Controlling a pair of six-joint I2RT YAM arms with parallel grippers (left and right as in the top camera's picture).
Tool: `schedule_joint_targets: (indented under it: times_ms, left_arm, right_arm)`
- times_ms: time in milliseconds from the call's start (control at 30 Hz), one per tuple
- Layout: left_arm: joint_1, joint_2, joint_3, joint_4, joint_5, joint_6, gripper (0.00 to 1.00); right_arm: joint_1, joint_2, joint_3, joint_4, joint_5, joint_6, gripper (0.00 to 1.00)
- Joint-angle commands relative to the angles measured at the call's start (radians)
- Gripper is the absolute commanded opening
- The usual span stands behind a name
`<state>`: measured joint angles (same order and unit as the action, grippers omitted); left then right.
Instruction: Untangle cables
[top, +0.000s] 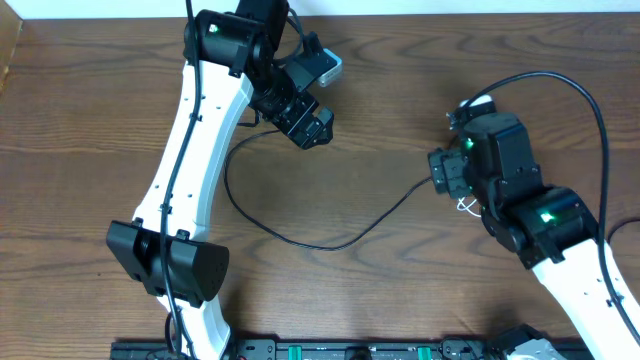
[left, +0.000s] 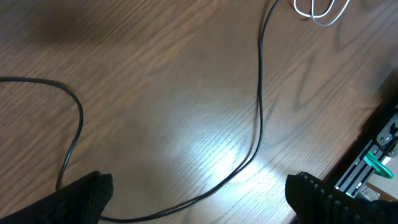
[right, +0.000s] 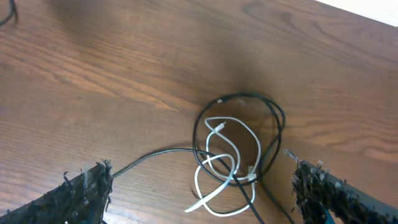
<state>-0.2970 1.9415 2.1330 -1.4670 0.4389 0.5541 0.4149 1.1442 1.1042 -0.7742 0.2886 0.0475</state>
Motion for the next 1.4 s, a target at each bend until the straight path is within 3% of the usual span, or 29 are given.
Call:
schedule_joint_targets:
  times_ms: [0,233,433,633,900,1167,1367]
  left_arm:
    - [0.003,-0.001,-0.003,-0.006,0.01,-0.001,0.93]
    - [-0.022,-0.006,-0.003,-0.005,0.017,0.012,0.93]
    - [-0.037,-0.006,-0.003,0.026,0.012,0.018,0.93]
    - [-0.037,-0.006,-0.003,0.059,-0.025,0.001,0.94]
    - [-0.048,-0.006,-0.003,0.035,-0.021,-0.024,0.94]
    - [-0.068,-0.006,-0.003,0.013,-0.047,-0.024,0.93]
    - [-0.068,-0.006,-0.003,0.048,-0.171,-0.081,0.93]
  right_arm:
    - [0.007,-0.101,0.009,-0.007,0.009,0.026,0.92]
    - [0.012,-0.246,0.008,-0.076,-0.004,0.037,0.9]
    - [0.011,-0.229,0.008,-0.174,0.104,0.124,0.91]
    - [0.011,-0.162,0.008,-0.115,0.095,0.124,0.97]
    - [0.011,-0.047,0.008,0.082,-0.271,0.127,0.99]
    - [0.011,0.103,0.008,-0.063,0.045,0.328,0.99]
    - [0.011,0.183,0.008,-0.206,0.194,0.45,0.99]
